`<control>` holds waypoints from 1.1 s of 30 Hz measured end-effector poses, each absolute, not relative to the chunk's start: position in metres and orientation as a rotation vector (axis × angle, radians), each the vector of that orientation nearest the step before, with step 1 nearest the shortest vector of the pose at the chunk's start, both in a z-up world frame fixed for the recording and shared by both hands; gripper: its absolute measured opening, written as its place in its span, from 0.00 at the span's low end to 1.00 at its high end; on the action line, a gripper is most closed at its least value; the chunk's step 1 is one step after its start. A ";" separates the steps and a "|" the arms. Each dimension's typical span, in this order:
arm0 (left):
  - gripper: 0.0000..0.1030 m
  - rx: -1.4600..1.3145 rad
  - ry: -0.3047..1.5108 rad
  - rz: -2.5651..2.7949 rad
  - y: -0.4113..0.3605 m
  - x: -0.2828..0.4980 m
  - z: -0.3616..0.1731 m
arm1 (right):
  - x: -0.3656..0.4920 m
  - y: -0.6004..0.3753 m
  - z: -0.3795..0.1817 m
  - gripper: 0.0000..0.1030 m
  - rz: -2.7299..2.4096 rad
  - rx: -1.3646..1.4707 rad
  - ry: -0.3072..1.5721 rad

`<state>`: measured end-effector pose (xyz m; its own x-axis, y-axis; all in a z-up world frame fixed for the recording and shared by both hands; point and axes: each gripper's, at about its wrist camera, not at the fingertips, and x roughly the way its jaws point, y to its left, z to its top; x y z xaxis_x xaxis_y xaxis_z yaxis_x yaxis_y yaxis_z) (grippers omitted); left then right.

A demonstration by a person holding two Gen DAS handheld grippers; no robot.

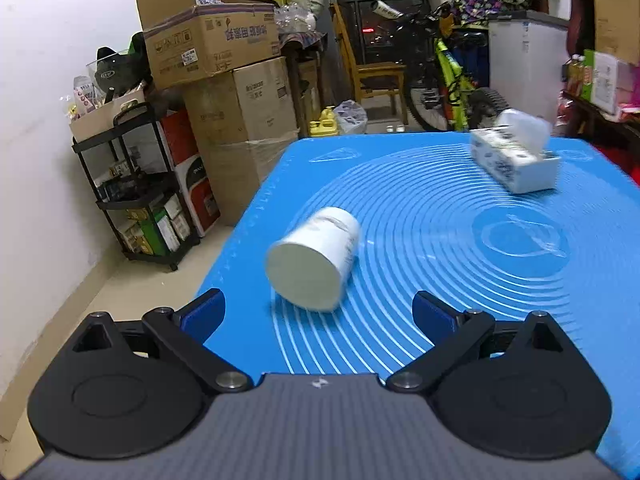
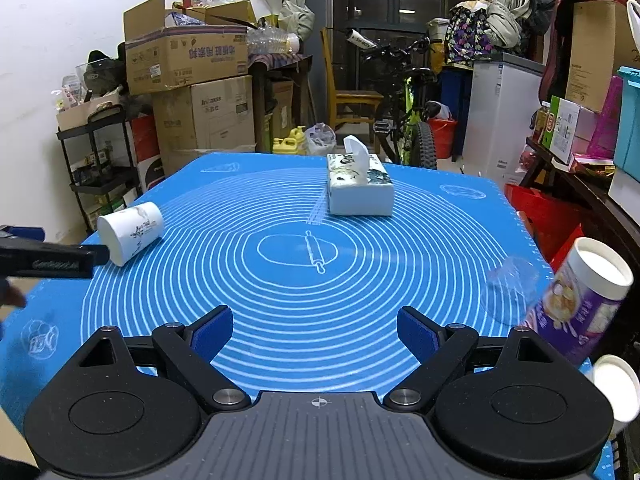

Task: Flip cup upside down
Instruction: 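Move the left tool toward the white cup lying on its side, then close the left gripper around the white cup's body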

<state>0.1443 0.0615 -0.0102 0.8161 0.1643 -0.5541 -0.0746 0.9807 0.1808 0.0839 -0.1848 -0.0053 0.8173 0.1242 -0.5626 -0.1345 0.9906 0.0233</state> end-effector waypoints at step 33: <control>0.73 0.032 0.666 -0.038 0.000 0.137 -0.012 | 0.090 -0.210 -0.026 0.88 0.065 -0.017 0.681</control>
